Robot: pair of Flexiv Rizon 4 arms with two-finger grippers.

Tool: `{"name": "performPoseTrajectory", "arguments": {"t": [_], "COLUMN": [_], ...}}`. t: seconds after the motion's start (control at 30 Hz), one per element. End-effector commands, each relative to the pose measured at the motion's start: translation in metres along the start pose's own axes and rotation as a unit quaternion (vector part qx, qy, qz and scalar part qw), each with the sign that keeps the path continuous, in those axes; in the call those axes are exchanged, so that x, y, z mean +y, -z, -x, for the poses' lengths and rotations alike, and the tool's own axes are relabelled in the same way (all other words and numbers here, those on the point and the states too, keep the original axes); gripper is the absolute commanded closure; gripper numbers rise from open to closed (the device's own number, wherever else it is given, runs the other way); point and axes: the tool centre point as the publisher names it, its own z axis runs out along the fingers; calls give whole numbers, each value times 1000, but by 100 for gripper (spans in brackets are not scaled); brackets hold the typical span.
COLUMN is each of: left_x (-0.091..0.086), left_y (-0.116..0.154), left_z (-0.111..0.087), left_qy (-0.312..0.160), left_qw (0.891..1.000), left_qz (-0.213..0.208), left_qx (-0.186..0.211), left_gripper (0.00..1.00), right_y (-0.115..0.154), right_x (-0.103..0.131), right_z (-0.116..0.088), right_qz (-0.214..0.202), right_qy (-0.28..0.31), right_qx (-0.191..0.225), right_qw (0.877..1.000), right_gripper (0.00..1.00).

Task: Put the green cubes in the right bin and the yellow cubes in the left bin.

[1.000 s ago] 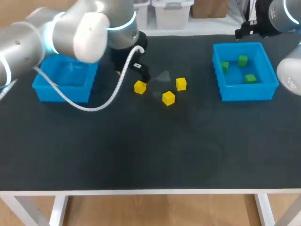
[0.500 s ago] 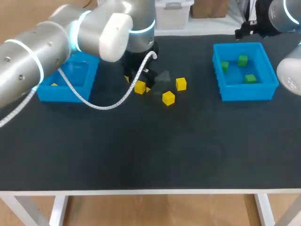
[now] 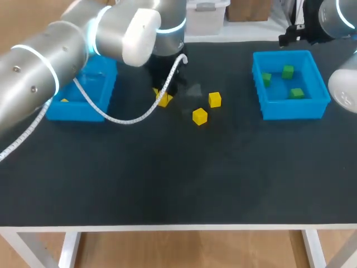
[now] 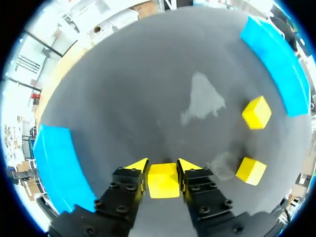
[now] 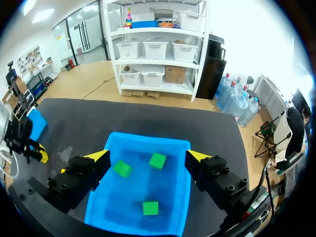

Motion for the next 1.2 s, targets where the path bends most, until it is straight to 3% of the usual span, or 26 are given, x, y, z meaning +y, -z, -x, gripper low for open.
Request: {"name": "performPoseTrajectory", "arguments": {"t": [0.03, 0.23, 0.37, 0.47, 0.6, 0.77, 0.8, 0.83, 1.07, 1.2], "left_x": [23, 93, 141, 170, 188, 194, 194, 194, 186, 163], "left_y": [41, 101, 120, 118, 106, 81, 78, 74, 72, 84], "left_z": [-13, -25, -41, -58, -83, -110, -114, -117, -125, -112], "left_qy": [11, 66, 104, 135, 161, 180, 184, 186, 181, 144], "left_qw": [999, 990, 985, 982, 980, 979, 979, 979, 980, 985], "left_qz": [-3, 27, 52, 60, 64, 57, 59, 56, 42, 28], "left_qx": [-51, -120, -127, -118, -101, -72, -67, -65, -63, -85], "left_gripper": [100, 100, 100, 100, 100, 100, 87, 0, 0, 0], "right_y": [2, 2, 2, 2, 2, 2, 2, 2, 2, 2], "right_x": [0, 0, 0, 0, 0, 0, 0, 0, 0, 0], "right_z": [-2, -2, -2, -2, -2, -2, -2, -2, -2, -2], "right_qz": [-1, -1, -1, -1, -1, -1, -1, -1, -1, -1], "right_qy": [0, 0, 0, 0, 0, 0, 0, 0, 0, 0], "right_qx": [-2, -2, -2, -2, -2, -2, -2, -2, -2, -2], "right_qw": [1000, 1000, 1000, 1000, 1000, 1000, 1000, 1000, 1000, 1000], "right_gripper": [0, 0, 0, 0, 0, 0, 0, 0, 0, 0]}}
